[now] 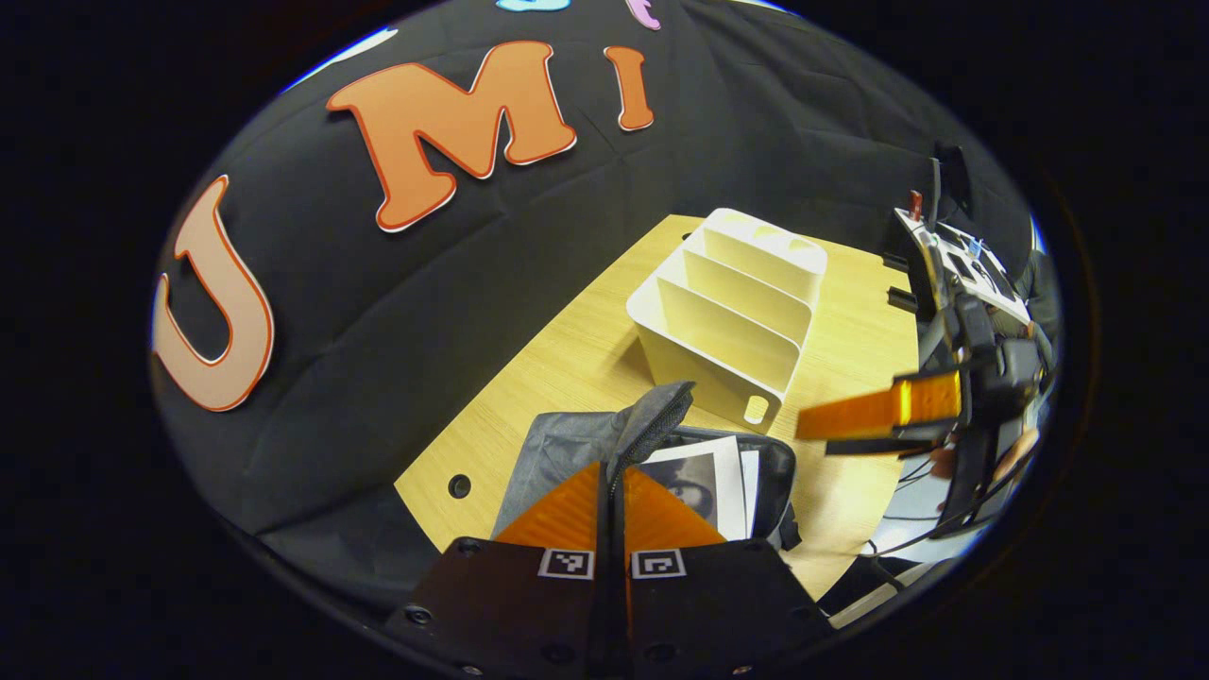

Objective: Open the schoolbag, grab two books from the bookshelf and put them into the schoolbag.

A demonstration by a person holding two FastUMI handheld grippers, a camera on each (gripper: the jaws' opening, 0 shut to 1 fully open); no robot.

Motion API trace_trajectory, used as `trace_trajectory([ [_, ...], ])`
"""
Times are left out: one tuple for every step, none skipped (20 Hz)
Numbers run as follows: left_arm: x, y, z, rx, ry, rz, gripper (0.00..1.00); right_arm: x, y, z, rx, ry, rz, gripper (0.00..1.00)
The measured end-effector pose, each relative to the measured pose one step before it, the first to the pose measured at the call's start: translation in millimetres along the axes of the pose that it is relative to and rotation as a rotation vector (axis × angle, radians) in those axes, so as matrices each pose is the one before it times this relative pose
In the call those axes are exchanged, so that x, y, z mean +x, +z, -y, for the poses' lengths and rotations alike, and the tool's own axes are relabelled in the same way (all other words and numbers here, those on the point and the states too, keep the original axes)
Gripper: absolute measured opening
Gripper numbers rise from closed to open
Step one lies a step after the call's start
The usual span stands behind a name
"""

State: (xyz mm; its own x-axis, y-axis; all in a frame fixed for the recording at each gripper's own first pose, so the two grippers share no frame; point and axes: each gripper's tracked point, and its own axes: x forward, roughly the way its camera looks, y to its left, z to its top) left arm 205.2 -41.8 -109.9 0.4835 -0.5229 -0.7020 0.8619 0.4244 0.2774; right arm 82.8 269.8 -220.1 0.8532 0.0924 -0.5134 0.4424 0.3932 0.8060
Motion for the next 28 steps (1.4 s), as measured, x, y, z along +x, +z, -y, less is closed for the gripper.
trace_trajectory([
  [-0.86,-2.54,5.06,-0.00004,-0.00746,0.00076,0.01,-11.44,16.55,3.16,0.03210,0.00294,0.03921,0.98],
  [-0.23,-1.16,3.72,0.00240,-0.00197,0.00665,0.02,-9.76,16.54,3.38,0.02533,0.00279,0.03185,0.98],
  [-0.07,-4.67,4.52,-0.00239,-0.00602,-0.00463,0.04,-8.62,15.28,5.45,0.01490,-0.00395,0.02581,0.98],
  [0.99,-2.51,5.65,0.00012,-0.00334,-0.00305,0.21,-4.80,11.14,5.69,0.00392,-0.01038,0.01590,0.98],
  [-0.66,-4.22,4.37,0.00642,0.00122,-0.00964,0.19,-4.33,9.89,3.93,-0.00194,-0.01300,0.00722,0.98],
  [1.20,-2.06,5.52,0.00574,-0.00085,-0.00771,0.24,-2.79,8.78,4.66,-0.00895,-0.01128,0.00071,0.98],
  [-0.27,-1.87,3.83,-0.00192,0.00392,-0.00504,0.39,0.54,3.59,3.62,-0.01769,-0.00911,-0.00568,0.98],
  [1.69,-0.73,5.62,-0.00797,0.00606,-0.00504,0.54,2.28,3.80,2.95,-0.02052,-0.01239,-0.01375,0.98],
  [1.42,-2.29,3.47,-0.01171,0.01059,-0.00584,0.69,3.12,4.32,1.13,-0.02399,-0.01039,-0.01911,0.98],
  [0.19,-1.92,1.48,-0.01747,0.02297,-0.00983,0.85,3.87,5.45,0.41,-0.02720,-0.00808,-0.02123,0.98],
  [2.69,-1.31,4.77,-0.02681,0.01468,-0.01235,1.00,2.43,6.99,0.71,-0.02419,-0.01158,-0.02580,0.98],
  [1.08,-2.45,5.05,-0.02992,0.01417,-0.01341,0.99,3.08,10.33,0.45,-0.01873,-0.00687,-0.01851,0.99],
  [0.57,-3.20,5.57,-0.02829,0.01514,-0.01461,0.98,-0.02,15.72,0.71,-0.00777,-0.00069,-0.00798,0.98],
  [-0.83,-4.01,6.81,-0.02692,0.01228,-0.01299,0.98,0.80,17.89,-1.54,0.00107,0.00620,0.00243,0.98],
  [-0.64,-2.75,6.42,-0.03040,0.02385,-0.00970,0.98,0.59,19.01,-1.02,-0.01030,0.01023,0.00274,0.98],
  [-3.90,-3.24,5.23,-0.03484,0.04049,-0.00740,0.98,1.16,17.01,-1.77,-0.03274,0.00739,0.00379,0.98],
  [-0.82,0.20,7.29,-0.03793,0.04024,0.01179,0.98,-1.81,15.67,2.92,-0.06472,-0.00093,-0.00305,0.98],
  [-4.78,-0.44,12.50,-0.05744,0.01720,0.01224,0.99,-1.89,8.29,6.26,-0.08899,-0.01725,-0.02424,0.98],
  [-5.67,-4.58,16.02,-0.06716,0.01472,0.01166,0.99,-3.92,5.45,1.38,-0.08556,-0.00390,-0.01661,0.98],
  [-4.42,-2.50,11.46,-0.05370,0.02582,0.01488,0.99,-4.34,13.17,-1.54,-0.08080,0.01220,-0.00232,0.98],
  [-5.31,-0.34,7.58,-0.04534,0.04191,0.01739,0.99,-2.89,10.38,-3.02,-0.07494,0.01495,-0.00314,0.98],
  [-7.81,-0.31,6.58,-0.03958,0.04376,0.01833,0.99,-5.52,6.88,-0.81,-0.06797,0.01145,-0.00208,0.98],
  [-6.84,1.75,8.60,-0.03507,0.03765,0.01607,0.98,-4.01,7.57,-2.46,-0.06678,0.00940,0.00430,0.98],
  [-7.55,2.94,10.43,-0.03728,0.02131,0.02176,0.98,-5.08,9.54,-4.33,-0.05900,0.01325,0.01563,0.98],
  [-5.25,5.49,6.76,-0.03816,0.01223,0.03277,0.99,-6.22,9.44,-5.18,-0.05882,0.01861,0.01700,0.98],
  [-4.13,10.03,5.26,-0.03060,0.01514,0.04003,0.99,-6.67,9.35,-5.67,-0.06053,0.01611,0.02438,0.99],
  [-5.99,16.04,5.55,-0.01754,0.02107,0.04875,0.98,-8.76,11.57,-5.53,-0.06152,0.01369,0.03452,0.98],
  [-6.79,18.09,1.91,-0.00793,0.02299,0.05575,0.98,-6.84,12.77,-5.76,-0.06321,0.00408,0.04741,0.98],
])
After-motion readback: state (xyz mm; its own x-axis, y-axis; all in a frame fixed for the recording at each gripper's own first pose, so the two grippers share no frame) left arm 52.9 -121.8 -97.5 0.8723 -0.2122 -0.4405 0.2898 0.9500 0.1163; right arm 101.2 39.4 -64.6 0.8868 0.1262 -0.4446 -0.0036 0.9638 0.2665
